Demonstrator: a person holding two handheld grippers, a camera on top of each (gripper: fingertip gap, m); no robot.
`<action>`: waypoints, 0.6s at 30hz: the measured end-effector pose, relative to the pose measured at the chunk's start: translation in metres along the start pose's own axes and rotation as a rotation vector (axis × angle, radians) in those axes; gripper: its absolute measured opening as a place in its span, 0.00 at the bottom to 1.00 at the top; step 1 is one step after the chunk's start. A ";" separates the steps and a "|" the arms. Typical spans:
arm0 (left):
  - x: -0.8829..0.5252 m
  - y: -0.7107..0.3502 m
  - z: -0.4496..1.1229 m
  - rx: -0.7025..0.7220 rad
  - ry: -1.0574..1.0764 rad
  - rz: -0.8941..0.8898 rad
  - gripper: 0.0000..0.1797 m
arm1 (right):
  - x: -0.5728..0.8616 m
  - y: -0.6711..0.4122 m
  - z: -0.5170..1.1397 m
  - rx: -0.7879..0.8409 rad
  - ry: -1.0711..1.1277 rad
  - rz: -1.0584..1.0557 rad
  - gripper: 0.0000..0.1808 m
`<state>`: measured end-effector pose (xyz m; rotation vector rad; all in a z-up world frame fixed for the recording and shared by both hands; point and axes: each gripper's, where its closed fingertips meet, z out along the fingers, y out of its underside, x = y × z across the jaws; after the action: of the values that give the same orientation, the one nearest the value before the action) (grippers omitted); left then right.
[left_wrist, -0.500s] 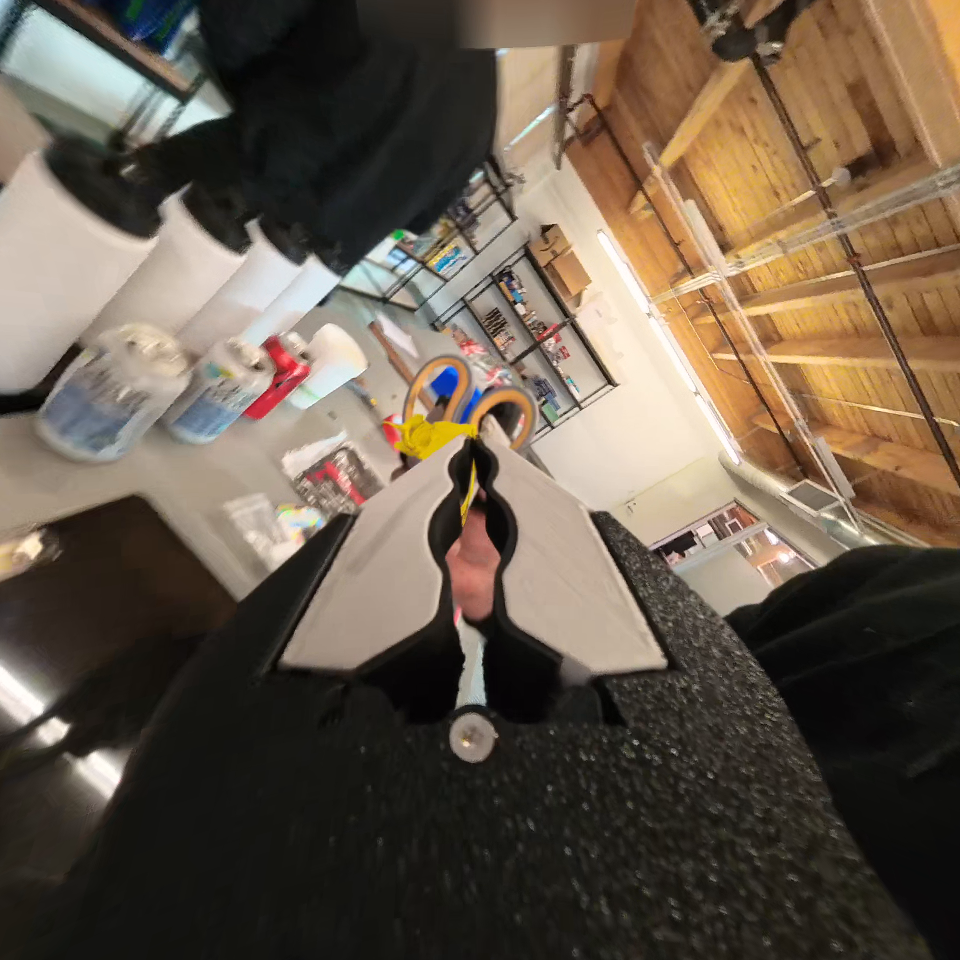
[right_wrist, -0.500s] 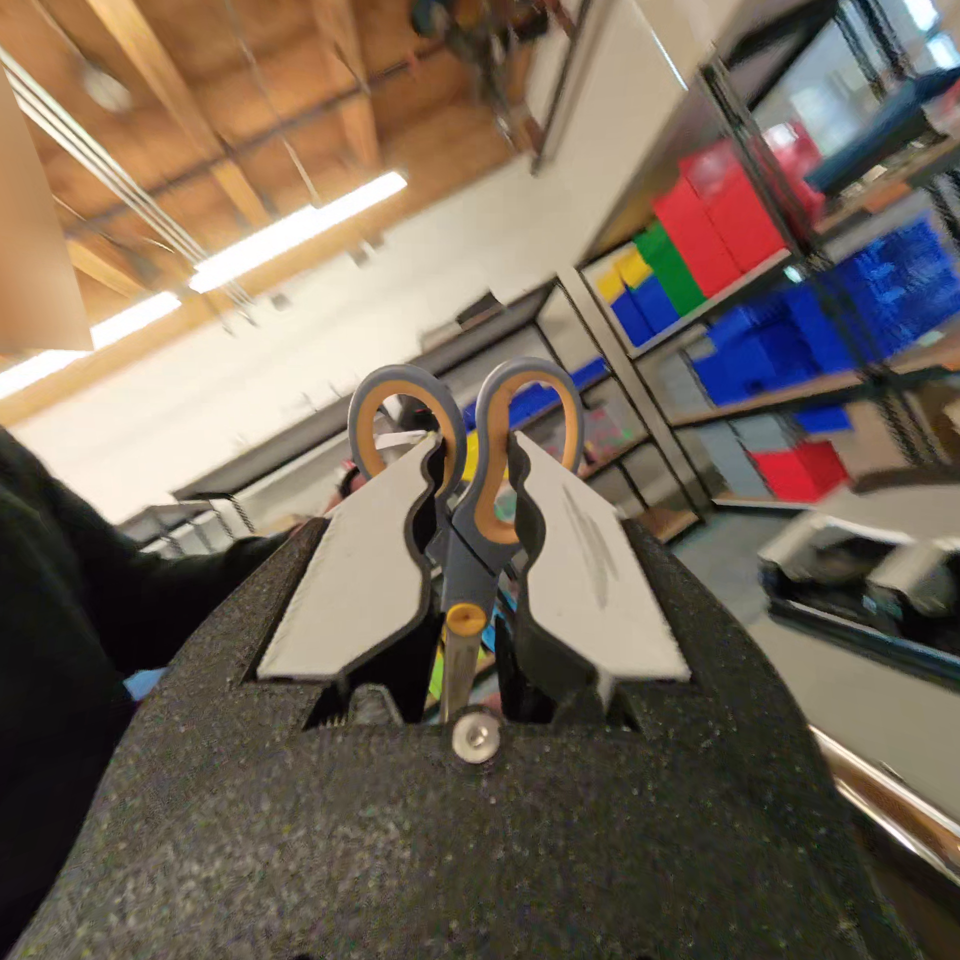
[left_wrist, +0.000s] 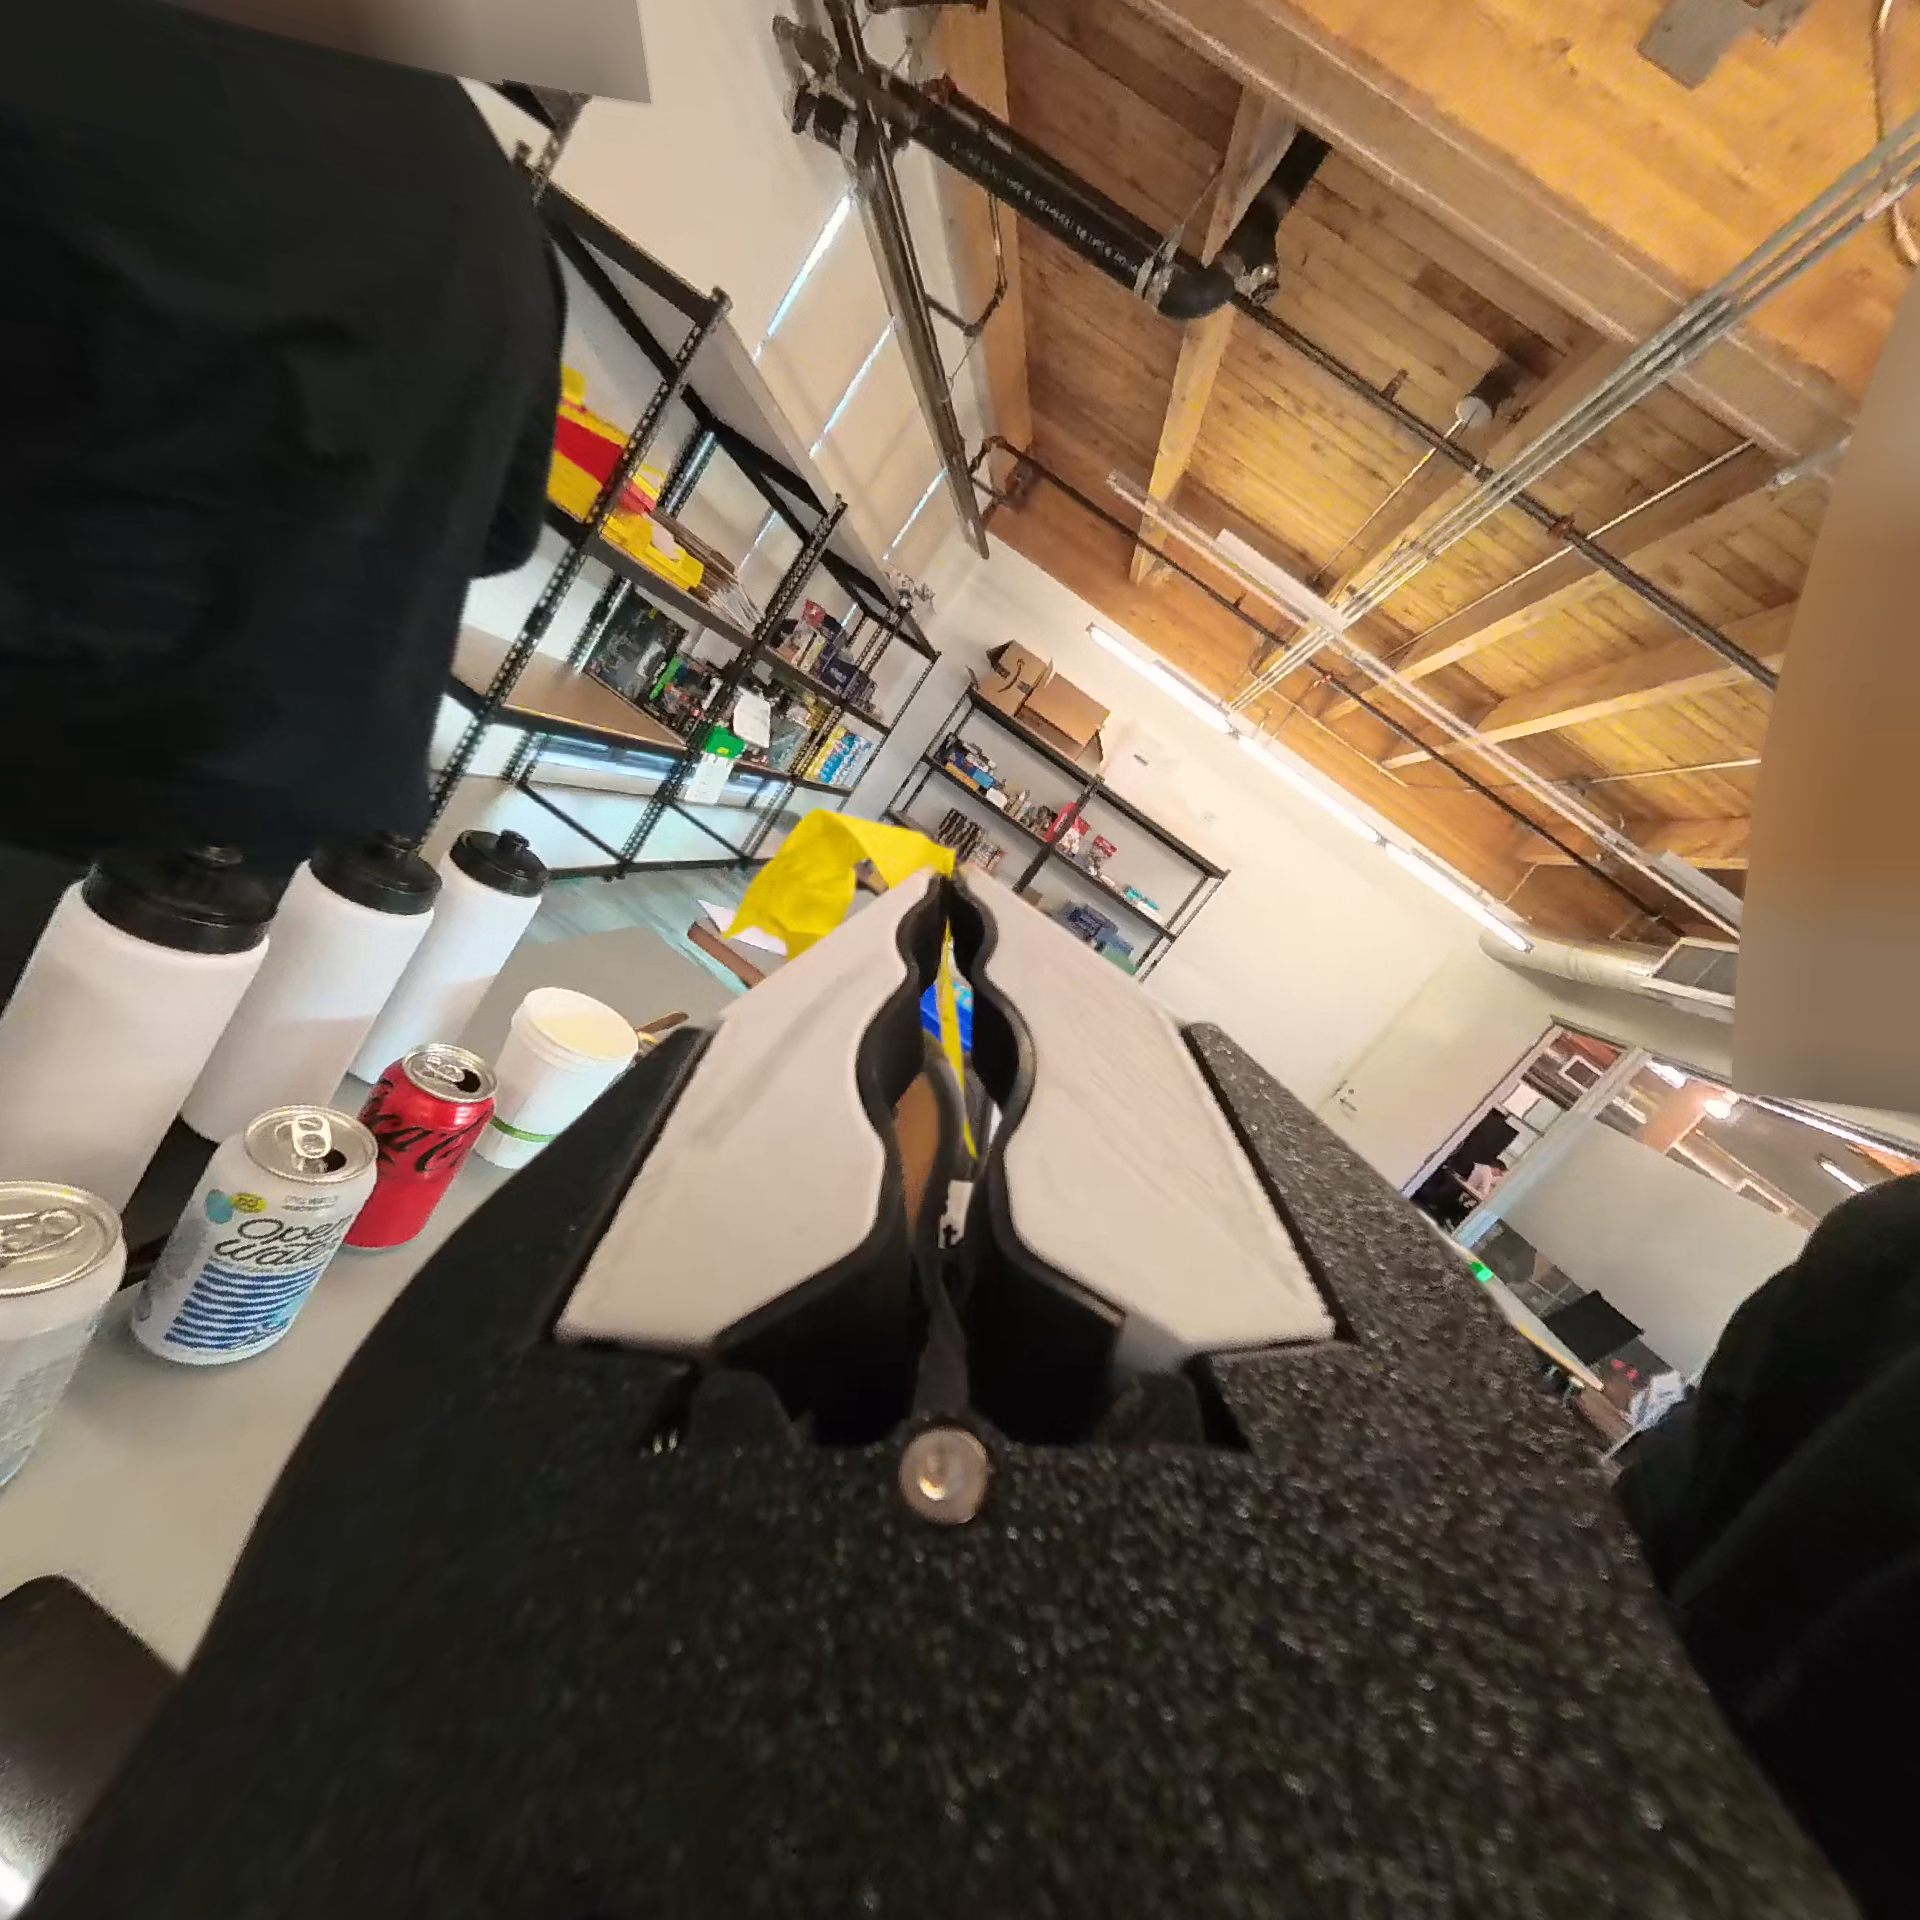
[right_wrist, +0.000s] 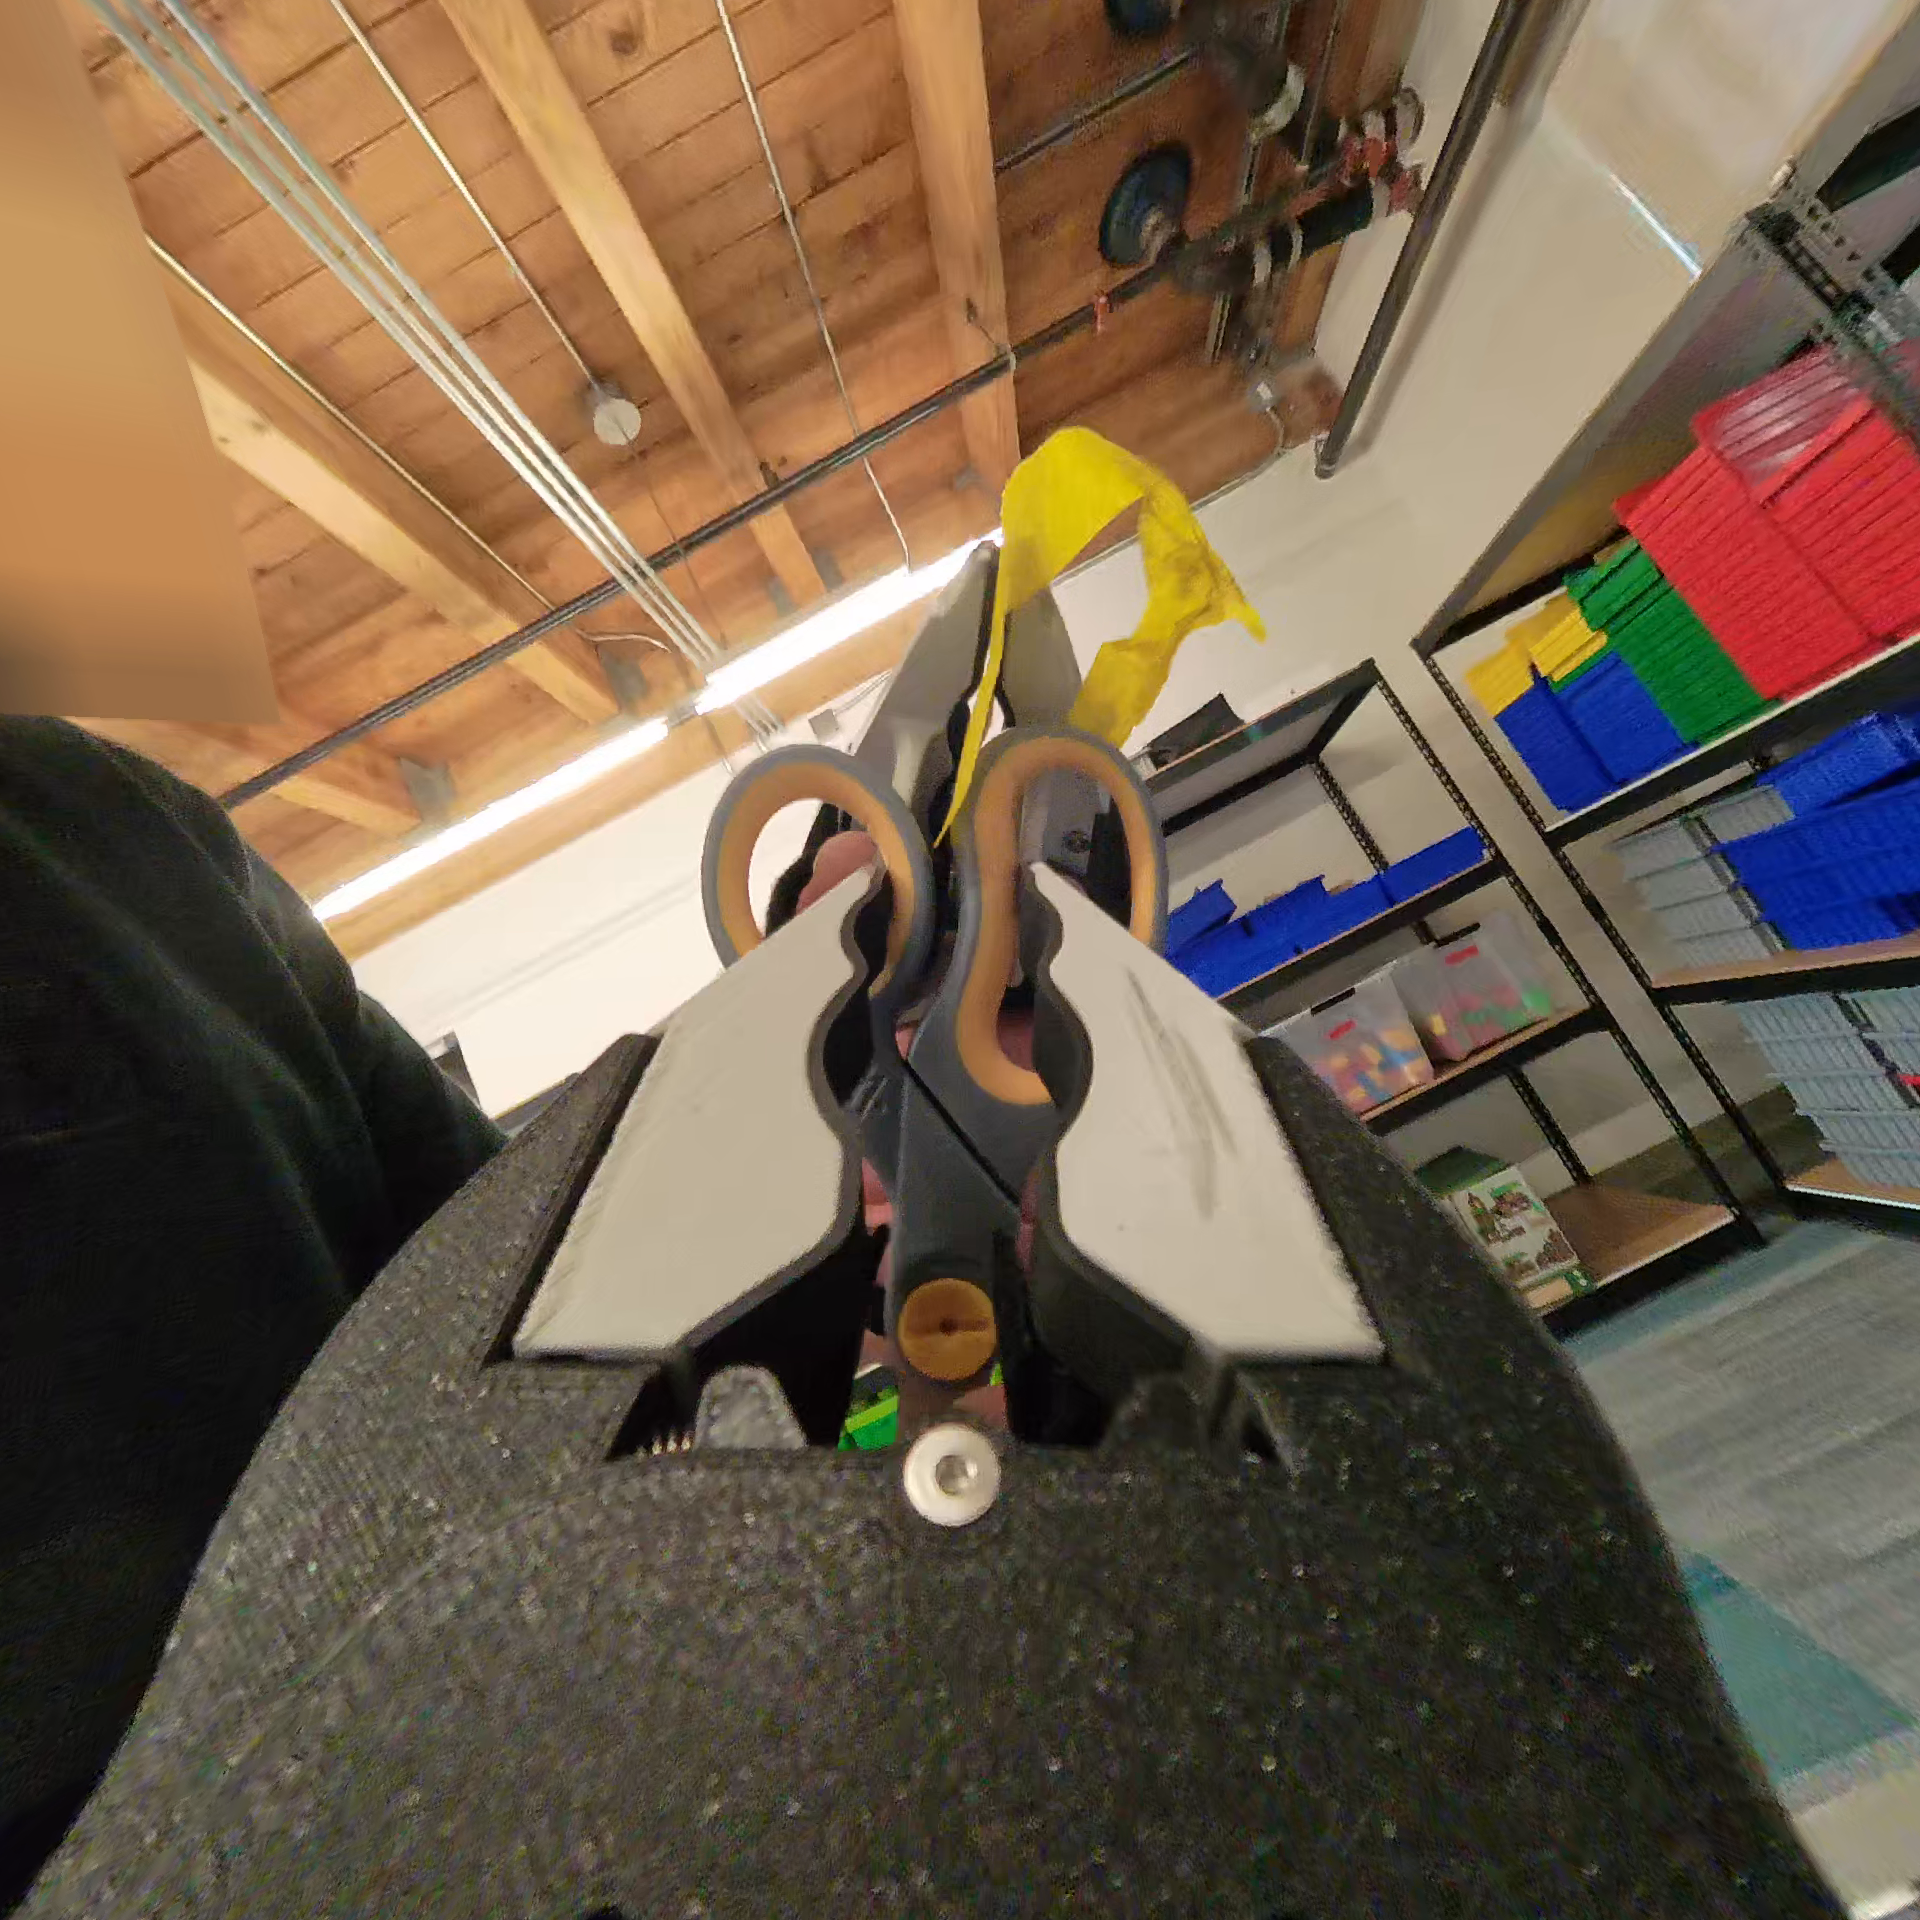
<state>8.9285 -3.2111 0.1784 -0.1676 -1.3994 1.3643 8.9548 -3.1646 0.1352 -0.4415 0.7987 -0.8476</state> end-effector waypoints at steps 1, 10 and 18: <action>0.001 -0.001 0.000 -0.004 0.003 -0.005 0.00 | -0.001 0.000 0.000 -0.013 0.007 -0.014 0.13; 0.008 -0.007 0.010 0.027 0.001 -0.023 0.00 | -0.012 -0.007 0.003 -0.013 0.031 -0.083 0.20; 0.008 0.001 0.030 -0.097 -0.133 0.066 0.00 | -0.018 -0.020 0.001 0.027 0.040 -0.149 0.24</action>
<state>8.9030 -3.2230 0.1905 -0.1914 -1.5840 1.3835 8.9385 -3.1624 0.1569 -0.4651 0.7975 -1.0070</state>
